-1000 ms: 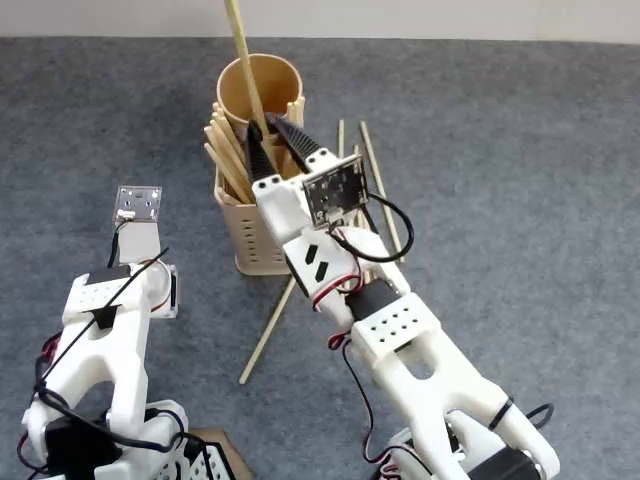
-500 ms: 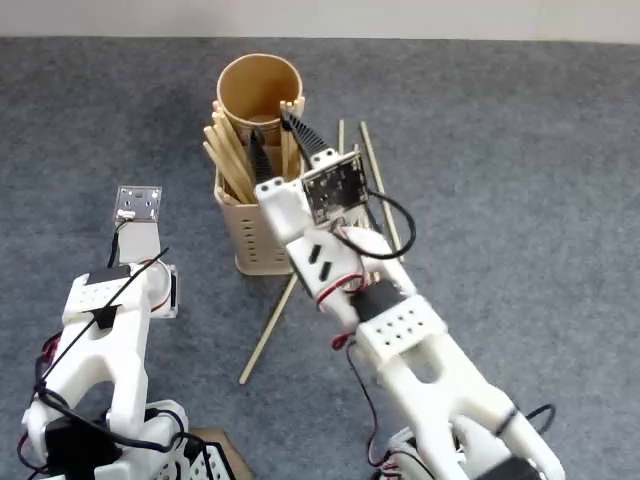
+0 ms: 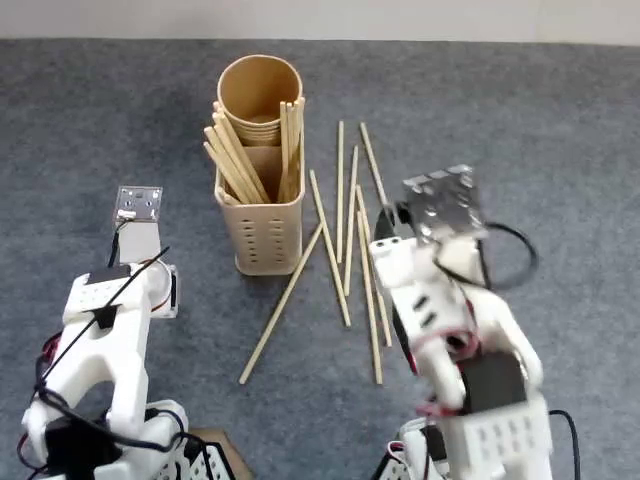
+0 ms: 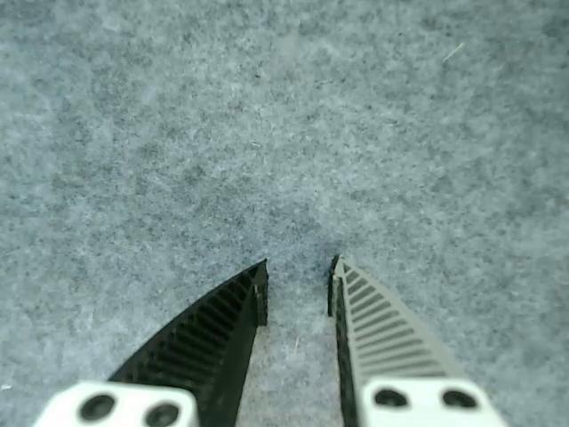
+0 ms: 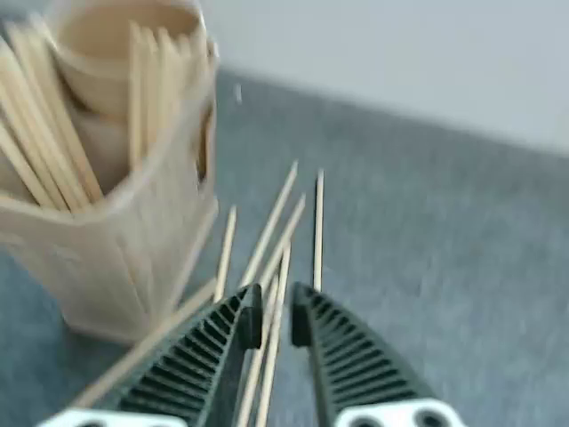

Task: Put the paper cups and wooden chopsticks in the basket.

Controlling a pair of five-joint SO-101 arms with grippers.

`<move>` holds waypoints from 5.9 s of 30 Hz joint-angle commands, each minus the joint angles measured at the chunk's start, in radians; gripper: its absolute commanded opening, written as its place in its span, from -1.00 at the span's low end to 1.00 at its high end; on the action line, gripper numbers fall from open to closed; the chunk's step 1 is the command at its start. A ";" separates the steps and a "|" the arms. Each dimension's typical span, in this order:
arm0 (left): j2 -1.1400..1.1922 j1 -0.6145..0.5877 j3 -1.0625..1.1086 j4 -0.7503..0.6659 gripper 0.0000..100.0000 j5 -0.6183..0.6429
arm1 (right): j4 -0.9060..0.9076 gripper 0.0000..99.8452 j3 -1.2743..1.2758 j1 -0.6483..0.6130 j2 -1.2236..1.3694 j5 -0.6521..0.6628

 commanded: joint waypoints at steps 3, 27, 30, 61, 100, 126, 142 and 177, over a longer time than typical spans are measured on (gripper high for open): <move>0.002 0.025 -0.002 -0.015 -0.69 -0.012 | -0.151 -0.70 0.186 0.007 0.193 0.057; 0.002 0.025 -0.002 -0.015 -0.69 -0.012 | -0.588 -0.70 0.424 -0.053 0.619 -0.043; 0.002 0.025 -0.002 -0.015 -0.69 -0.012 | -0.522 -0.70 0.390 -0.053 0.521 -0.078; 0.002 0.025 -0.002 -0.014 -0.69 -0.012 | -0.456 -0.70 0.621 -0.113 0.340 -0.123; 0.002 0.025 -0.002 -0.014 -0.69 -0.012 | -0.817 -0.99 0.352 -0.010 -0.174 -0.132; 0.002 0.025 -0.002 -0.017 -0.69 -0.012 | -1.666 -0.99 0.102 -0.280 0.684 -0.129; 0.002 0.025 -0.002 -0.017 -0.69 -0.012 | -1.666 -0.39 0.120 -0.272 0.676 -0.127; 0.002 0.025 -0.002 -0.017 -0.69 -0.012 | -0.415 -0.67 -0.271 -0.035 1.092 -0.017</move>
